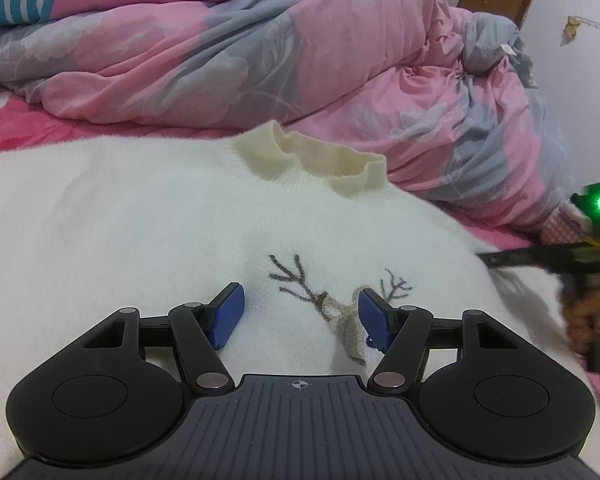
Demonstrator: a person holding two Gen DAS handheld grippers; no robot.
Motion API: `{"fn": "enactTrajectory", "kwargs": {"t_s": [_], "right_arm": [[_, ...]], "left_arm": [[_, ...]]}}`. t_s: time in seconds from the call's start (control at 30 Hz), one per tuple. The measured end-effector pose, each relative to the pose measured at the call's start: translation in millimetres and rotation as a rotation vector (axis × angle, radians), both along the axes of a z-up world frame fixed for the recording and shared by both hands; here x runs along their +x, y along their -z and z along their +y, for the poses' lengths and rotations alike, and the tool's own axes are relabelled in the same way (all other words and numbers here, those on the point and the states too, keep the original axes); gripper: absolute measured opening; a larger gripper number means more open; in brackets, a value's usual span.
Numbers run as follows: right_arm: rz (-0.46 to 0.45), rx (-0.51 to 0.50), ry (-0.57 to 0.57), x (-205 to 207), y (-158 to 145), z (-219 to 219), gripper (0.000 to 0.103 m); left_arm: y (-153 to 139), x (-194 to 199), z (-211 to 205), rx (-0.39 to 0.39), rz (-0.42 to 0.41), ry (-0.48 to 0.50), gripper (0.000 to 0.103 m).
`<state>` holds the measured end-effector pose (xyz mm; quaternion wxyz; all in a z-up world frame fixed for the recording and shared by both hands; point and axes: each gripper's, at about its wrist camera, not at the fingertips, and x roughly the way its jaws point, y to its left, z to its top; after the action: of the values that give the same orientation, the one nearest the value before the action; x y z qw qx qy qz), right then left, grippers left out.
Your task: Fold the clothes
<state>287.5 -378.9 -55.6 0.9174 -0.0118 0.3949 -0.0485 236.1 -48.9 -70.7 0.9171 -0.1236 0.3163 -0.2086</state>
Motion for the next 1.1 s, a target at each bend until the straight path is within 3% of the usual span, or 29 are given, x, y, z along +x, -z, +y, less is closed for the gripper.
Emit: {"fn": "enactTrajectory", "kwargs": {"t_s": [0.07,0.1,0.17,0.23,0.3,0.37,0.4,0.5,0.53,0.6,0.73,0.8,0.93,1.0,1.07,1.1], "right_arm": [[-0.020,0.022,0.104,12,-5,-20,0.000],[-0.023,0.025,0.164,17,-11,-27,0.005],[-0.034,-0.011,0.138,12,-29,-19,0.004],[-0.031,0.055,0.051,4,-38,-3,0.005],[-0.010,0.131,-0.054,-2,-41,15,0.005],[0.022,0.121,-0.084,16,-25,21,0.002],[0.042,0.088,-0.049,32,-12,16,0.000],[-0.023,0.229,0.110,53,-18,-15,0.005],[-0.048,0.173,0.141,51,-27,-11,0.007],[-0.059,0.105,0.055,42,-42,6,0.008],[-0.013,0.151,-0.132,22,-46,52,0.008],[0.016,0.174,-0.161,37,-33,74,0.008],[-0.002,0.270,-0.062,86,-13,62,0.001],[-0.058,0.304,0.013,80,-31,43,0.010],[-0.106,0.285,0.080,64,-54,24,0.012],[-0.117,0.327,0.098,47,-66,8,0.015]], "left_arm": [[0,0,0,-0.002,0.001,0.000,0.064],[0,0,0,-0.003,0.002,0.000,0.064],[0,0,0,-0.004,0.003,0.000,0.064],[0,0,0,-0.004,0.002,0.000,0.064],[0,0,1,-0.007,0.003,0.001,0.064],[1,0,2,-0.013,0.003,0.002,0.064],[1,1,3,-0.019,0.005,0.002,0.064],[1,1,4,-0.028,0.008,0.000,0.064],[1,1,3,-0.027,0.008,0.000,0.064],[1,1,3,-0.026,0.008,-0.001,0.064],[1,1,3,-0.029,0.008,-0.002,0.064],[1,1,3,-0.032,0.007,-0.002,0.064],[2,2,5,-0.043,0.009,-0.001,0.064],[2,2,6,-0.049,0.010,-0.001,0.064],[2,2,6,-0.052,0.011,-0.001,0.064],[1,2,6,-0.052,0.012,-0.001,0.064]]}}
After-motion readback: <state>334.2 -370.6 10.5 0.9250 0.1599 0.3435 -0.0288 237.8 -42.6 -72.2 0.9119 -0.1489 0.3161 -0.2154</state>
